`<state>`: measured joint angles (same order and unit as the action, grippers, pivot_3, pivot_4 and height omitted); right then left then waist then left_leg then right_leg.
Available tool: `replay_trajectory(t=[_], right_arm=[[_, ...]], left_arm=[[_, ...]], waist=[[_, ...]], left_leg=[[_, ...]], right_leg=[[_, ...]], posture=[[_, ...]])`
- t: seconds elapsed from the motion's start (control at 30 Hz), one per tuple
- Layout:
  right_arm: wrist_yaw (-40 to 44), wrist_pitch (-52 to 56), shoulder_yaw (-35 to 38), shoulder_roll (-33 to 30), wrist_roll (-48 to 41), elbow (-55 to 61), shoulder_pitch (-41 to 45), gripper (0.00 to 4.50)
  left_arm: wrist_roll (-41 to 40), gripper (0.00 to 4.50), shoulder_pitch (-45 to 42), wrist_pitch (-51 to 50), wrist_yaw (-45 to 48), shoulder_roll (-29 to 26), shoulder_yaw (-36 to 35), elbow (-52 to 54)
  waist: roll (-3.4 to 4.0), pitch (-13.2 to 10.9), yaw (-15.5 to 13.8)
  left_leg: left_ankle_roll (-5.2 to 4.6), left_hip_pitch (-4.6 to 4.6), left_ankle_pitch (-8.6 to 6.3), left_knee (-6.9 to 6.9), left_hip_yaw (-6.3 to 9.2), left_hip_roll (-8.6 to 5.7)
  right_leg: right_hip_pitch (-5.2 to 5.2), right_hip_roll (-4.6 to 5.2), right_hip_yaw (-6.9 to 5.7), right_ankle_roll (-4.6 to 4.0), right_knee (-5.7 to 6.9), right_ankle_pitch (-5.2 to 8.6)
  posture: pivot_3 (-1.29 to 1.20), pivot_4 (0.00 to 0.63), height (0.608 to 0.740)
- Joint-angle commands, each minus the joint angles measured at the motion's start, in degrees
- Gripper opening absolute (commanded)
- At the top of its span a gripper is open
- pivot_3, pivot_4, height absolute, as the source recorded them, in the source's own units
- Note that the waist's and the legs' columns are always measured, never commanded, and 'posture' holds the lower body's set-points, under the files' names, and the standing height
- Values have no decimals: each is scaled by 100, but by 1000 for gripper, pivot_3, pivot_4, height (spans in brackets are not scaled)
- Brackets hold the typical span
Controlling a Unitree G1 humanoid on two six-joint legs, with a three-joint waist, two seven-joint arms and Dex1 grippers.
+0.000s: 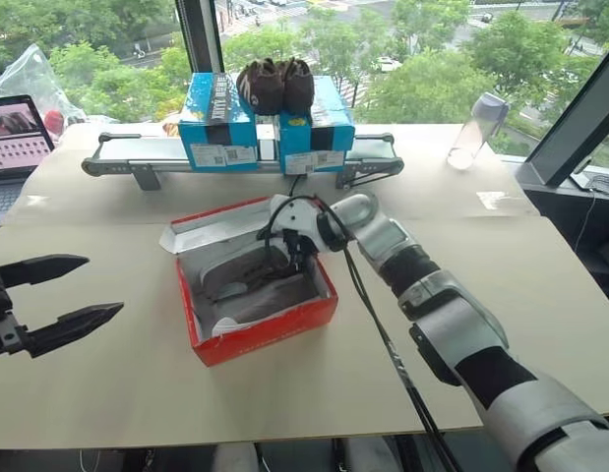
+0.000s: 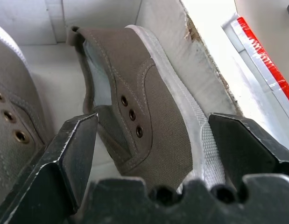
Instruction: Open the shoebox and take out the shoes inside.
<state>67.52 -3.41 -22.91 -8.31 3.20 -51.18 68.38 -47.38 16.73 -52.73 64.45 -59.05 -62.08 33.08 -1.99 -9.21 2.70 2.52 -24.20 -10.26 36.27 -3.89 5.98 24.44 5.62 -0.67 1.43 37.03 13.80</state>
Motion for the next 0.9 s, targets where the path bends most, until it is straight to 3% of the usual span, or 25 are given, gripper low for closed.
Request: replay_trajectory(t=[0.03, 0.4, 0.57, 0.73, 0.9], right_arm=[[-75, -58, 205, 3, 10, 34, 187, 4482], [-230, -181, 199, 7, 194, 136, 144, 4482], [-897, -817, -270, -45, 1020, -86, 5, 4482], [-794, -1002, -548, -89, 1340, -124, -218, 4482], [-646, -896, -502, -107, 1325, -1, -288, 3116]], left_arm=[[-74, 4500, 10, 27, -111, 32, -180, 98], [-118, 4500, -72, 83, -250, 15, 18, 71], [-171, 4500, -127, 72, -323, -34, 93, 68], [-222, 4500, -208, 63, -413, -74, 180, 76], [-265, 4500, -262, 58, -481, -125, 219, 63]], waist=[[0, 0, 0], [0, 0, -1], [1, 0, 2], [0, 0, -1], [-6, 4, -22]], left_leg=[[1, 0, 1, -2, 0, 1], [13, -3, -2, -4, 0, 9], [16, -3, -4, -4, 0, 10], [18, -1, -4, -4, 0, 10], [19, 5, -3, -3, 2, 10]], right_leg=[[1, -2, 0, -1, 0, 1], [7, -12, 1, -7, 0, 3], [9, -13, 1, -8, 0, 4], [7, -13, 2, -9, 0, 4], [-4, -13, 0, -9, -1, 4]], posture=[[0, 150, 740], [0, 150, 740], [0, 150, 740], [0, 150, 740], [0, 150, 740]])
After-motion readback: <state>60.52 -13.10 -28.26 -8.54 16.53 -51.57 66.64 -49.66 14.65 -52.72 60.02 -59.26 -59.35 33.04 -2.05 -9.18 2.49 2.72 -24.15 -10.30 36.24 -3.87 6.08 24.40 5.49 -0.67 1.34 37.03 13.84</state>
